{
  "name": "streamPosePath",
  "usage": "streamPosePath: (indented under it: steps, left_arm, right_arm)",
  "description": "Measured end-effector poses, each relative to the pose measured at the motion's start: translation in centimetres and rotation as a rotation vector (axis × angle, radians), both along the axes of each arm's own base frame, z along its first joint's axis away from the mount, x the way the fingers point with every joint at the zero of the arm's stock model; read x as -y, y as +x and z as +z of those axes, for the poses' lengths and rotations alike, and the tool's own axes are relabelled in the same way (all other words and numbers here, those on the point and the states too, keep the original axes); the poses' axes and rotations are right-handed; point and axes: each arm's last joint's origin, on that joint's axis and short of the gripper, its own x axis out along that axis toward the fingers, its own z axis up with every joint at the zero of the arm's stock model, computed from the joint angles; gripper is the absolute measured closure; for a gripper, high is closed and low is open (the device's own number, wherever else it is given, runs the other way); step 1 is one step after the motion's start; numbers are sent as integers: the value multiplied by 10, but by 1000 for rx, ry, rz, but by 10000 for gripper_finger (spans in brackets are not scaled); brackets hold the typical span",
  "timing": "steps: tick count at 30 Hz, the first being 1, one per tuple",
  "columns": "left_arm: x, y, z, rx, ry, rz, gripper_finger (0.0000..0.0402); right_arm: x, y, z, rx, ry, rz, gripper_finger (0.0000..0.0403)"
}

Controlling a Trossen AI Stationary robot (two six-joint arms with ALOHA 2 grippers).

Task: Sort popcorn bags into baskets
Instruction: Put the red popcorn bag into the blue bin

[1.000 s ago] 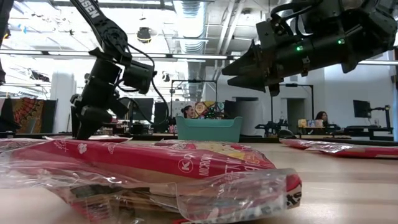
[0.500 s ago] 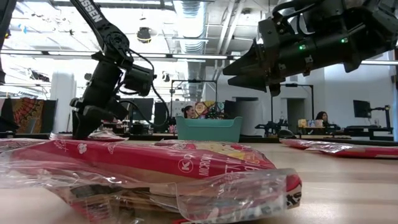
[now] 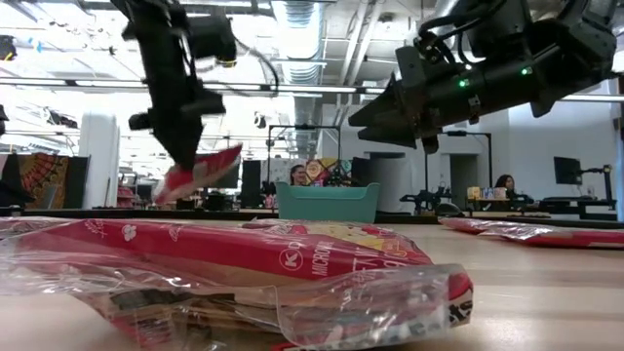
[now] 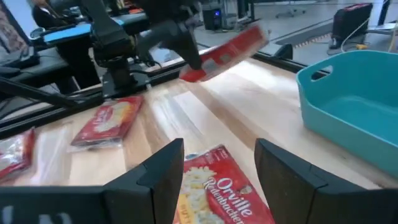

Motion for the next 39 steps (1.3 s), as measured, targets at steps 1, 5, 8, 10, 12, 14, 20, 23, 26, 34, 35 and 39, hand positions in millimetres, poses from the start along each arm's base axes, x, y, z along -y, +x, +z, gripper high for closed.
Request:
streamPosePath:
  steps: [1, 5, 8, 10, 12, 14, 20, 23, 26, 34, 35, 39]
  left_arm:
    - [5, -1, 5, 30, 4, 2, 400]
    - [22, 4, 27, 236, 52, -6, 400]
    - [35, 10, 45, 419, 106, -7, 401]
    - [44, 17, 58, 552, 166, -7, 400]
    - [52, 23, 68, 657, 216, -9, 397]
    - [58, 29, 76, 749, 249, 4, 393]
    - [66, 48, 80, 879, 313, 21, 392]
    - [65, 57, 79, 933, 312, 23, 394]
    - [66, 65, 78, 982, 280, -19, 394]
    - [66, 71, 75, 1025, 241, -17, 394]
    - [66, 71, 76, 1027, 242, -16, 394]
    - [66, 71, 76, 1030, 233, -25, 394]
  right_arm:
    - [0, 1, 1, 3, -2, 14, 178]
    - [-4, 10, 11, 22, -60, 82, 178]
    - [-10, 23, 16, 15, -144, 110, 178]
    - [-14, 32, 20, 17, -191, 114, 178]
    - [-17, 42, 25, 25, -238, 83, 178]
    - [-20, 50, 25, -10, -312, 16, 178]
    - [-22, 70, 37, -59, -501, -190, 178]
    - [-23, 79, 46, -25, -521, -208, 178]
    - [-19, 83, 52, -38, -551, -250, 178]
    - [-2, 85, 55, -78, -550, -387, 178]
    - [-1, 85, 55, -80, -542, -398, 180]
    - [1, 84, 55, -78, -530, -423, 194]
